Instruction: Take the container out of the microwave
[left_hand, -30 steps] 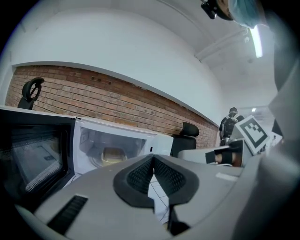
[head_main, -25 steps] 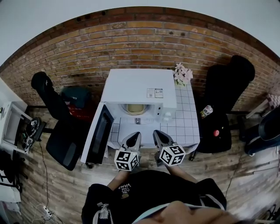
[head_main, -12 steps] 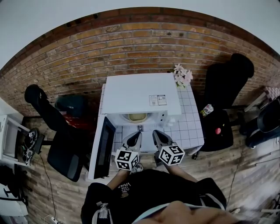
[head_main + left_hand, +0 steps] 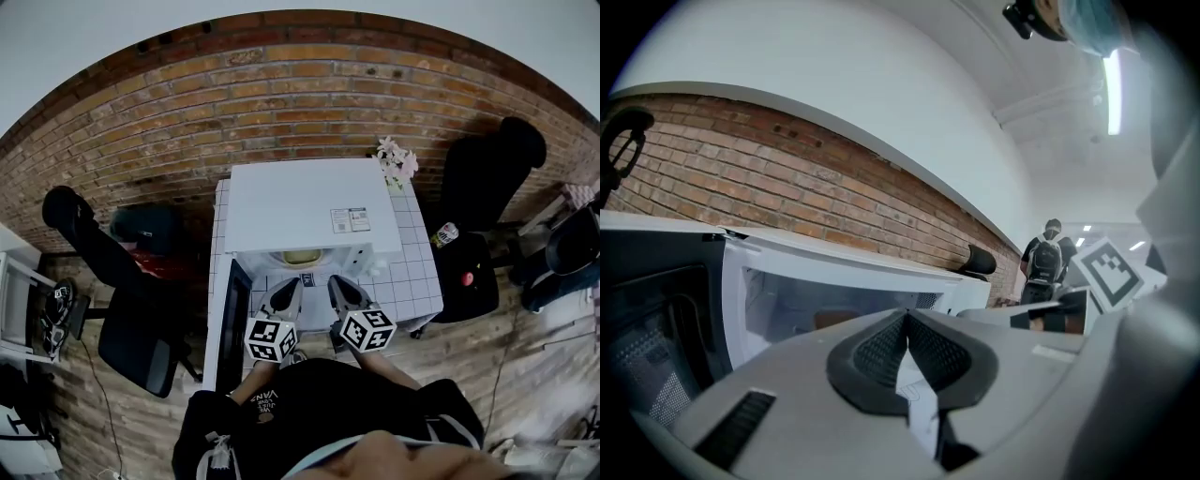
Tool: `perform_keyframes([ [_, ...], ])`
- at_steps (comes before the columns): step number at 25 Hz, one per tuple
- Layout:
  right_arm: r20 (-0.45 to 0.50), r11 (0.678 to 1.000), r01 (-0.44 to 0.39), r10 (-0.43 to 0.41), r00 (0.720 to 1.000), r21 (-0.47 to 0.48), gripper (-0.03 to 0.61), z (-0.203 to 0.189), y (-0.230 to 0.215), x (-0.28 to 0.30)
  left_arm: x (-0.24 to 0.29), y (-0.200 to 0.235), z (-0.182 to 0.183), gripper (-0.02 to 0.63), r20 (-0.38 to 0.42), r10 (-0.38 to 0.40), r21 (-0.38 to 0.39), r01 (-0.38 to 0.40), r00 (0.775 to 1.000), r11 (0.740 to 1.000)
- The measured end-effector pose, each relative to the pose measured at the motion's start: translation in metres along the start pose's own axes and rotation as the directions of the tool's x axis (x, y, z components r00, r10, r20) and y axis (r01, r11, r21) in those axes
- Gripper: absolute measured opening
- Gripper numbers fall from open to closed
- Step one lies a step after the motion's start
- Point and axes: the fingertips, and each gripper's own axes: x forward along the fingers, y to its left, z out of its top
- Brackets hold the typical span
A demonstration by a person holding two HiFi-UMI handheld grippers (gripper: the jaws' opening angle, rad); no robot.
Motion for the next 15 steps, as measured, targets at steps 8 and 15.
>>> perform_keyframes([
  [8, 0.010, 0.998, 0.051, -0.051, 0.999, -0.043, 0.005, 0.000, -0.007, 0.017, 0.006, 0.014, -0.004, 0.011, -0.010, -0.019, -0.021, 0.019, 1.000, 1.000],
  [15, -0.013, 0.996, 0.052, -0.053, 0.998, -0.070, 0.005, -0.002, -0.020, 0.035, 0.025, 0.029, 0.003, 0.011, 0.010, 0.024, -0.030, -0.023, 1.000, 0.999],
])
